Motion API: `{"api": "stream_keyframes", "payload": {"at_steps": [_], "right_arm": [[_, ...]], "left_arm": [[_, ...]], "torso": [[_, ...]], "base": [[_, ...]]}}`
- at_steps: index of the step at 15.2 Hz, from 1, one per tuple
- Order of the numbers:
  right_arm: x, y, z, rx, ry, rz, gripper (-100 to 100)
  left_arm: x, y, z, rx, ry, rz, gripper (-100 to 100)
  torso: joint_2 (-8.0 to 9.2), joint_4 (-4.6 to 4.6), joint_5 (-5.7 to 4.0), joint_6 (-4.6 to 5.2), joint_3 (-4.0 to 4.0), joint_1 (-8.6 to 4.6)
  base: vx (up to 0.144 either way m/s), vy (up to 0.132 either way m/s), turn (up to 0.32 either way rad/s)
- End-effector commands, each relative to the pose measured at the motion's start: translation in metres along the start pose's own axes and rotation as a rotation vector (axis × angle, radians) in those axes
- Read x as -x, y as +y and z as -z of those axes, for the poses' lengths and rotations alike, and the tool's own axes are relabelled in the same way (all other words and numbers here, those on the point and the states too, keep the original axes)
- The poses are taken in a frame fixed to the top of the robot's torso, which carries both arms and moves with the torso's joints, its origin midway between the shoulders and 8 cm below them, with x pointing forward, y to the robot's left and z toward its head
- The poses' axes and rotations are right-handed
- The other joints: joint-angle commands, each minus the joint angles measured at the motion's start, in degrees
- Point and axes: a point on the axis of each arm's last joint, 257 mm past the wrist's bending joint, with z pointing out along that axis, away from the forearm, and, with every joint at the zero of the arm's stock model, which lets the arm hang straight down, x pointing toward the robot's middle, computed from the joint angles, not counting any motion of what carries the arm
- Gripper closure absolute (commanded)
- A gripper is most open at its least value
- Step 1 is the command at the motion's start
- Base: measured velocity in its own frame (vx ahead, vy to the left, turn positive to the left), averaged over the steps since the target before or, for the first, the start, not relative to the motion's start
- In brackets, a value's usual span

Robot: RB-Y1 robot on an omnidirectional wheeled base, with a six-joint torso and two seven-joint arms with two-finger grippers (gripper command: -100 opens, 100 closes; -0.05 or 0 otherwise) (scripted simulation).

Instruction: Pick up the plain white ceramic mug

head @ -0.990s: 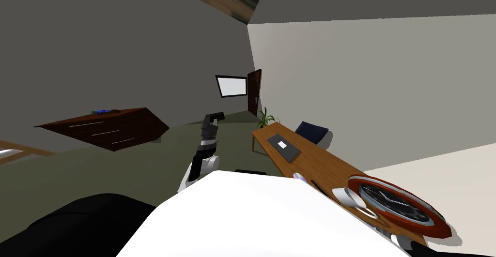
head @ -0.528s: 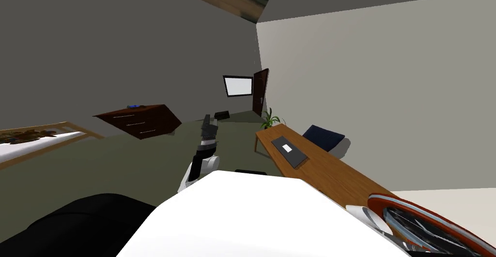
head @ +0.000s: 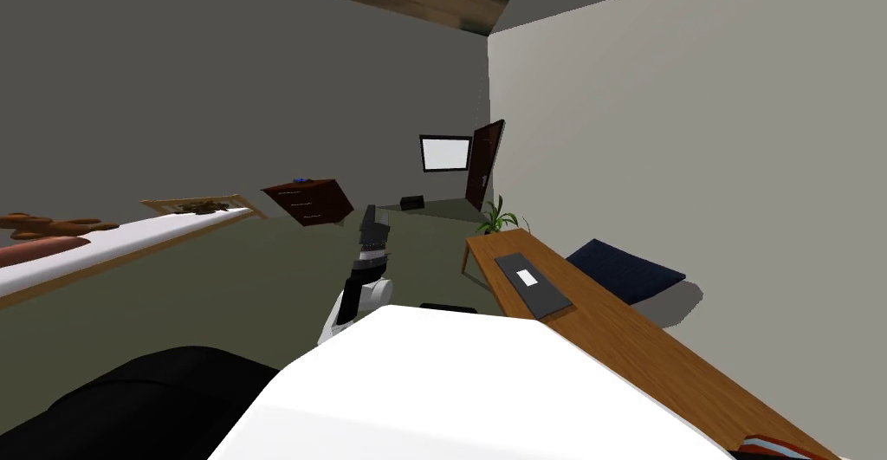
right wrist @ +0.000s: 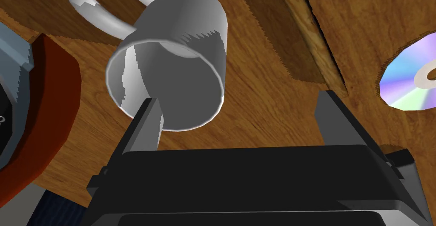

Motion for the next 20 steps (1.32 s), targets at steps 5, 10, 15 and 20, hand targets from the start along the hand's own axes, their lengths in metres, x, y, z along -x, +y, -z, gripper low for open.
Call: {"api": "stream_keyframes", "payload": {"at_steps": [5, 10, 15, 20], "right_arm": [[0.002, 0.013, -0.012, 0.002, 0.008, 0.022, -100], [0.007, 0.023, -0.020, 0.000, 0.006, 0.042, -100], [0.008, 0.023, -0.020, 0.000, 0.006, 0.043, 100], [0.002, 0.013, -0.012, 0.002, 0.008, 0.022, 100]], "left_arm": [[0.000, 0.000, 0.000, 0.000, 0.000, 0.000, 0], [0.000, 0.000, 0.000, 0.000, 0.000, 0.000, 0], [0.000, 0.000, 0.000, 0.000, 0.000, 0.000, 0], [0.000, 0.000, 0.000, 0.000, 0.000, 0.000, 0]], "torso": [[-0.16, -0.03, 0.05, 0.05, -0.09, 0.22], [-0.19, -0.04, 0.07, 0.03, -0.11, 0.29], [-0.12, -0.03, 0.09, 0.03, -0.07, 0.35], [-0.06, -0.02, 0.10, -0.08, -0.04, 0.43]], "base": [[0.015, -0.038, -0.052], [0.025, -0.022, -0.057], [0.007, -0.009, -0.024], [-0.016, 0.018, 0.068]]}}
